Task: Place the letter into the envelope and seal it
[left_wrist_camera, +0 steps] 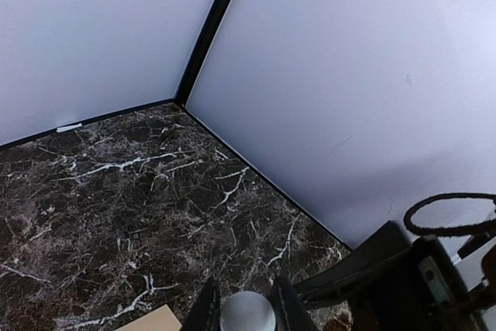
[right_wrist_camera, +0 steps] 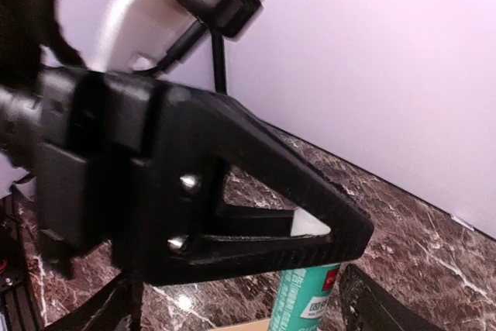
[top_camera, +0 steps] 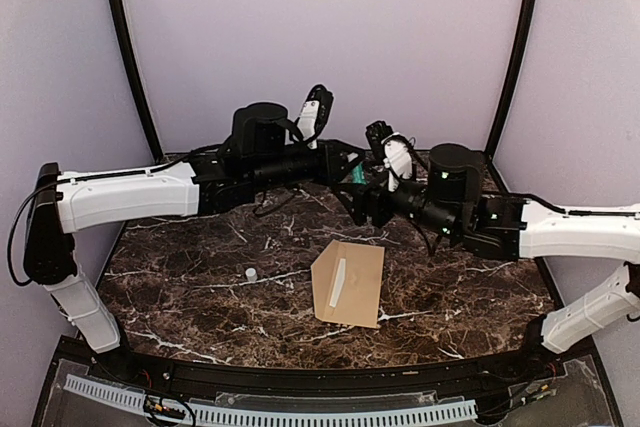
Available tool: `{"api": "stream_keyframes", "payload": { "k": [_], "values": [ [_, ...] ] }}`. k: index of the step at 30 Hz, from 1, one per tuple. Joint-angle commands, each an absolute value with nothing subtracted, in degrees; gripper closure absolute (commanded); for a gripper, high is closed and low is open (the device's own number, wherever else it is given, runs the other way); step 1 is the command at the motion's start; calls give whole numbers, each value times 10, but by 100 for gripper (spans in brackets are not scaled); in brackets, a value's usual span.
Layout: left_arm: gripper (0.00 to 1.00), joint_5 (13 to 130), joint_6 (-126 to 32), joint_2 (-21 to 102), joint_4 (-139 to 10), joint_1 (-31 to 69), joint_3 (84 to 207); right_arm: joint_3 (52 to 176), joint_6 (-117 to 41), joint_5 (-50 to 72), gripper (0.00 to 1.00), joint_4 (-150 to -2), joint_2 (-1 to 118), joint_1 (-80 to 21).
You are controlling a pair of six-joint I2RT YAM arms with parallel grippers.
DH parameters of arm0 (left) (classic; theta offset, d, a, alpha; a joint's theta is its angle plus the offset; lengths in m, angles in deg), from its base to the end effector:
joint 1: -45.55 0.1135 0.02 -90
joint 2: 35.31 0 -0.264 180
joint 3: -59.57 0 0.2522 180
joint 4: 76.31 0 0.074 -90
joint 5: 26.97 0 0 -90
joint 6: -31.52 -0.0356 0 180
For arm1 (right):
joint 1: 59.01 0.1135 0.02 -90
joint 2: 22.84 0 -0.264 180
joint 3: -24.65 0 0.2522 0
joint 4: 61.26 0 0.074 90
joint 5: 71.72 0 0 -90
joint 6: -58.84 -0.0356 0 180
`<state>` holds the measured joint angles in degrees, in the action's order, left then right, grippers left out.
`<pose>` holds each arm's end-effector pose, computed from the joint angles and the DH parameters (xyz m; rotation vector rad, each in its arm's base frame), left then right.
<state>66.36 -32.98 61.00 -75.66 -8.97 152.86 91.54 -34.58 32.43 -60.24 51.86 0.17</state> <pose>0.2364 -0.3352 0.3556 0.4862 1.6875 -1.0976 0.1653 0.2600 0.3210 -0.6340 1.6021 0.6085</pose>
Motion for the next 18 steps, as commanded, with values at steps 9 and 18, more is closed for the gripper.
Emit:
{"api": "stream_keyframes", "payload": {
  "k": [9,18],
  "values": [
    [100,919,-374,522,-834,-83,1461,822,-372,0,10,-618,326,-57],
    [100,972,-355,502,-873,-83,1443,790,-423,-22,26,-602,305,-69]
  ]
}}
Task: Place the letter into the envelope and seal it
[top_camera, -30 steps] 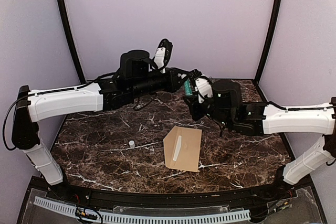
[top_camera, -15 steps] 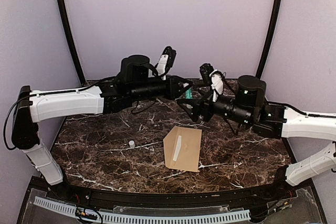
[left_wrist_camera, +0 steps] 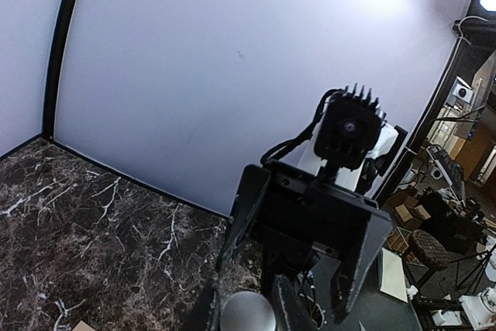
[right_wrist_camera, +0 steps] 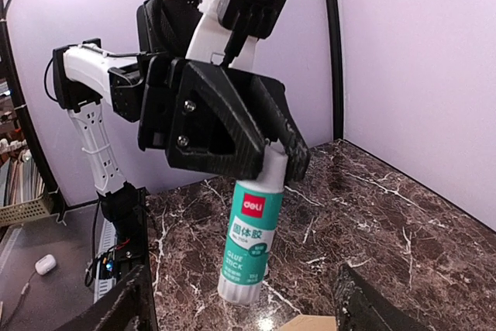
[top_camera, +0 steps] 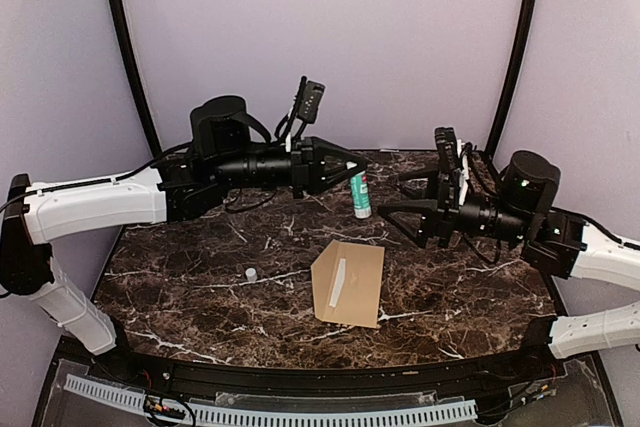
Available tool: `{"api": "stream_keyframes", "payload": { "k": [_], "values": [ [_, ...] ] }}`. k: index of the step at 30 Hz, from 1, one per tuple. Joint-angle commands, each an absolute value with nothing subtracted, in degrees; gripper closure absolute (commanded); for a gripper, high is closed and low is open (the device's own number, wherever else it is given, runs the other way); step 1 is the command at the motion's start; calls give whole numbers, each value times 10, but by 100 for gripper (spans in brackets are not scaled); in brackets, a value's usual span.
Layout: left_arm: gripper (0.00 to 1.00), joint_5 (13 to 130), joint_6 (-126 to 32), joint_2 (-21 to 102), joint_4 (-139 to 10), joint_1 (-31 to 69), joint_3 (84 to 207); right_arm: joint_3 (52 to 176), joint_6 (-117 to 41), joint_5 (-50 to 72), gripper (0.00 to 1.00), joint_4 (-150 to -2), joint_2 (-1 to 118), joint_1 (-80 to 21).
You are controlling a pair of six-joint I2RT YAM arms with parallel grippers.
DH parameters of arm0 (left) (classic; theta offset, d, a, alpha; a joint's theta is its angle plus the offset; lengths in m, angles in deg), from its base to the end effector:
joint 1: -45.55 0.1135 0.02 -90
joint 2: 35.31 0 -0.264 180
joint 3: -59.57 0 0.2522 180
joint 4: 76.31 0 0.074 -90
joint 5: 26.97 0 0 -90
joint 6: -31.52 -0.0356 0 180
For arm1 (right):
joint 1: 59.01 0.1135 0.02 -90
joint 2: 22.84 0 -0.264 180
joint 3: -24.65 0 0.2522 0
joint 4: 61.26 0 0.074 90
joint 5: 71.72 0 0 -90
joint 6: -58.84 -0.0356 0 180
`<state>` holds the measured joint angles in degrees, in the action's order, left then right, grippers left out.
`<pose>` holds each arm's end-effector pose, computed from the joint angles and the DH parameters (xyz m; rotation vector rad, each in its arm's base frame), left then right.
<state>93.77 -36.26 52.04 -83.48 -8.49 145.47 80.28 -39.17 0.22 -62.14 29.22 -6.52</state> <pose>0.1990 -0.3053 0.3813 0.9048 1.4035 -1.4357 0.1235 0.1790 0.3425 -0.8550 1.3846 1.0679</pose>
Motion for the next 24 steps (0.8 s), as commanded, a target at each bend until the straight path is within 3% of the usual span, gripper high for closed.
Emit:
{"api": "stream_keyframes", "payload": {
  "k": [1,14,22,24],
  "values": [
    [100,966,-352,503,-875,-83,1443,789,-428,-19,28,-597,313,-69],
    [100,931,-336,523,-890,-83,1446,817,-458,-42,54,-544,399,-69],
    [100,926,-341,526,-889,-83,1445,820,-465,-57,52,-533,398,-69],
    [100,926,-341,527,-890,-83,1445,823,-466,-56,57,-535,399,-69]
  ]
}}
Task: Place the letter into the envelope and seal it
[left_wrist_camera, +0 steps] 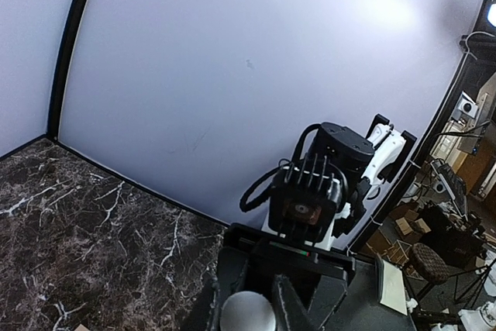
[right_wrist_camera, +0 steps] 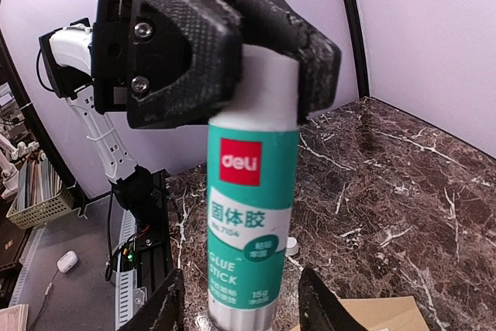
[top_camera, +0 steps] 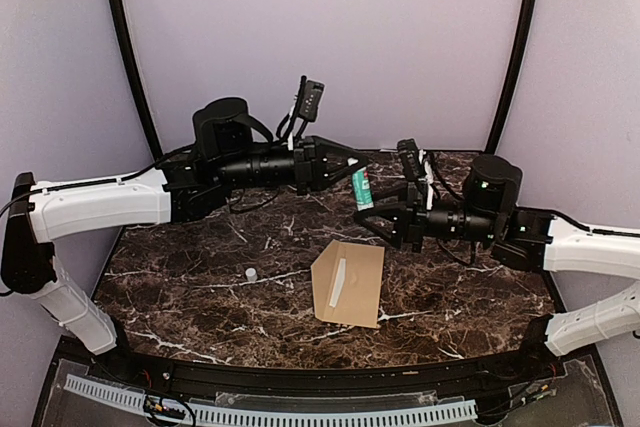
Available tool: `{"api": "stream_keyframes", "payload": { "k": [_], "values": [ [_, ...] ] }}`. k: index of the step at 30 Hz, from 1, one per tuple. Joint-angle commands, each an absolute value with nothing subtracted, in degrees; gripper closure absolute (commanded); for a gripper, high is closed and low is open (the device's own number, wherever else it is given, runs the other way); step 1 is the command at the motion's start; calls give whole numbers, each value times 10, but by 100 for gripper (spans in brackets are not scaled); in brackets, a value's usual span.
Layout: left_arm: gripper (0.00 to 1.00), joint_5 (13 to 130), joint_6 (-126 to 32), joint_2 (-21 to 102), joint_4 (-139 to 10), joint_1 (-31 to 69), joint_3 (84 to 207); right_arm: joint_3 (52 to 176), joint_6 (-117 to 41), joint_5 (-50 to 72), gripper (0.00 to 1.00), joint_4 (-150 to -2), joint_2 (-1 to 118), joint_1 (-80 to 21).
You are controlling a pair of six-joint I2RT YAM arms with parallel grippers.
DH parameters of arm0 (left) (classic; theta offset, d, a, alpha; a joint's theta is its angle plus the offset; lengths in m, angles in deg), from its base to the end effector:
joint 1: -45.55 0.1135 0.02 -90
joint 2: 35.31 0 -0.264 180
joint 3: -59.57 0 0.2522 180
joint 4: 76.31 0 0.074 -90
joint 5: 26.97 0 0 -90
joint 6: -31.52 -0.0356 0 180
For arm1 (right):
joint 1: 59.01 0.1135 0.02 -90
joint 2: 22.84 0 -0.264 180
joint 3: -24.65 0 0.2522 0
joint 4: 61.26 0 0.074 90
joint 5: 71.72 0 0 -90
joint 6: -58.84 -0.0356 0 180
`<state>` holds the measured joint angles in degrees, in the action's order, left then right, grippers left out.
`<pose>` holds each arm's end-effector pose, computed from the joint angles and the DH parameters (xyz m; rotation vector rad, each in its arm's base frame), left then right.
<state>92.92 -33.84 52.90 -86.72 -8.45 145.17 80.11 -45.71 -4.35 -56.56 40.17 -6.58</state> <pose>0.2017 -0.3078 0.3801 0.8605 1.3937 -1.4612 0.1458 0.2120 0.3103 -0.8726 1.5287 1.1964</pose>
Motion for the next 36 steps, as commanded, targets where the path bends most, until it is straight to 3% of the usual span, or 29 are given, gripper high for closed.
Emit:
{"api": "stream_keyframes", "payload": {
  "k": [1,8,11,12,13,14,15,17,19,22,28,36],
  "values": [
    [100,926,-341,527,-891,-83,1445,825,-466,-54,60,-537,401,-69],
    [100,927,-340,528,-895,-83,1446,829,-466,-44,95,-544,411,-69],
    [98,941,-341,529,-901,-83,1443,829,-467,-45,100,-540,409,-69],
    [93,948,-343,527,-905,-83,1440,828,-467,-48,100,-538,407,-69],
    [72,963,-344,526,-913,-83,1434,828,-466,-52,100,-537,406,-69],
    [61,970,-346,522,-917,-83,1430,828,-464,-57,100,-535,404,-69],
    [39,986,-348,517,-928,-83,1419,827,-462,-65,100,-532,402,-69],
    [21,1008,-353,510,-942,-83,1404,827,-458,-84,100,-527,398,-69],
    [17,1034,-355,509,-961,-82,1391,827,-457,-104,100,-519,394,-69],
    [19,1060,-343,513,-1001,-82,1377,825,-456,-130,100,-506,391,-69],
    [43,1085,-318,533,-1055,-82,1379,824,-458,-142,100,-498,391,-69],
    [61,1094,-300,563,-1070,-83,1401,823,-457,-150,100,-503,384,-69]
  ]
}}
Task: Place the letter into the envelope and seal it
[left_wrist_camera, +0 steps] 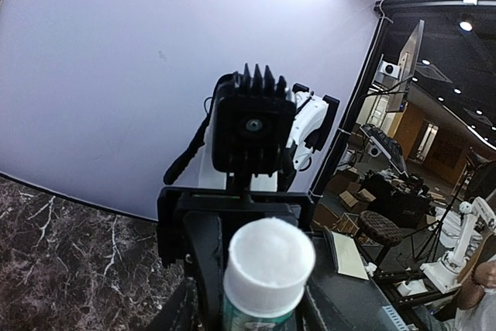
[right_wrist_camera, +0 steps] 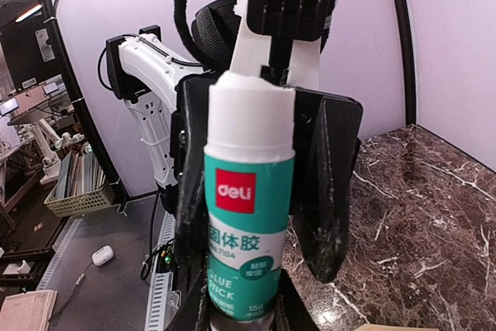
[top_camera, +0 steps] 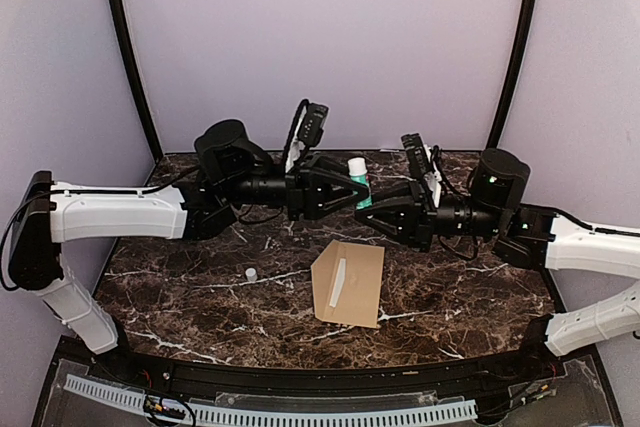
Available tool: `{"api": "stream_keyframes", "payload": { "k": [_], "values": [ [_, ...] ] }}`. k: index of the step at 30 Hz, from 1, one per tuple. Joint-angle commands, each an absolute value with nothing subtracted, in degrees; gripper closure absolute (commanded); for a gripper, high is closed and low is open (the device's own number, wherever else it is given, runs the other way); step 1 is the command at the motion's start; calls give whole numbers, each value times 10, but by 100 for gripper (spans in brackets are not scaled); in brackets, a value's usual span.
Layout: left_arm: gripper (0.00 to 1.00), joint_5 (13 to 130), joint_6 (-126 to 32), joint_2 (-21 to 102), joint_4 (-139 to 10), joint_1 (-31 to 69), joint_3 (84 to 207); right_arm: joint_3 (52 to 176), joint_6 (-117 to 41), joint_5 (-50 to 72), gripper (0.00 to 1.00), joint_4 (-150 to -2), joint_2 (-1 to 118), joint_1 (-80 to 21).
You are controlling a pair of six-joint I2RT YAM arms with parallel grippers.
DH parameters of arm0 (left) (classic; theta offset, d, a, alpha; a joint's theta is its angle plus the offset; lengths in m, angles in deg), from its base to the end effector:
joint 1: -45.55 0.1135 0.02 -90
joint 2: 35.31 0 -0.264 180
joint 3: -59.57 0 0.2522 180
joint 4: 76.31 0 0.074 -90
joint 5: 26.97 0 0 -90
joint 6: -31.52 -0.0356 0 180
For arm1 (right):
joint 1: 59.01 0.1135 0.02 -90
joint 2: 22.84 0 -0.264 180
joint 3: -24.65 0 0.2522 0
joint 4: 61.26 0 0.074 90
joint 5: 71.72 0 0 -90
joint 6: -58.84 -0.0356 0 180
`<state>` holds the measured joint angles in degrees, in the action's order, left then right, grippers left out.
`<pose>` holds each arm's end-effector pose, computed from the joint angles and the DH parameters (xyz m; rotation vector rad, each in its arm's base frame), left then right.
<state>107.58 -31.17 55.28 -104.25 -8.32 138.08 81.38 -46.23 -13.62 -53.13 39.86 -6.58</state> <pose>0.1950 -0.3095 0.3519 1.0629 1.1910 -1.6451 0.1399 0.2127 0.3258 -0.9830 1.3930 1.3313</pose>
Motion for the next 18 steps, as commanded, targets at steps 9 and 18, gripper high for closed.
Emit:
{"api": "stream_keyframes", "payload": {
  "k": [9,18],
  "values": [
    [100,1087,-285,566,-1110,-83,1389,821,-452,-117,64,-525,373,-69],
    [100,1070,-268,544,-1149,-83,1370,783,-463,-137,41,-486,350,-69]
  ]
}}
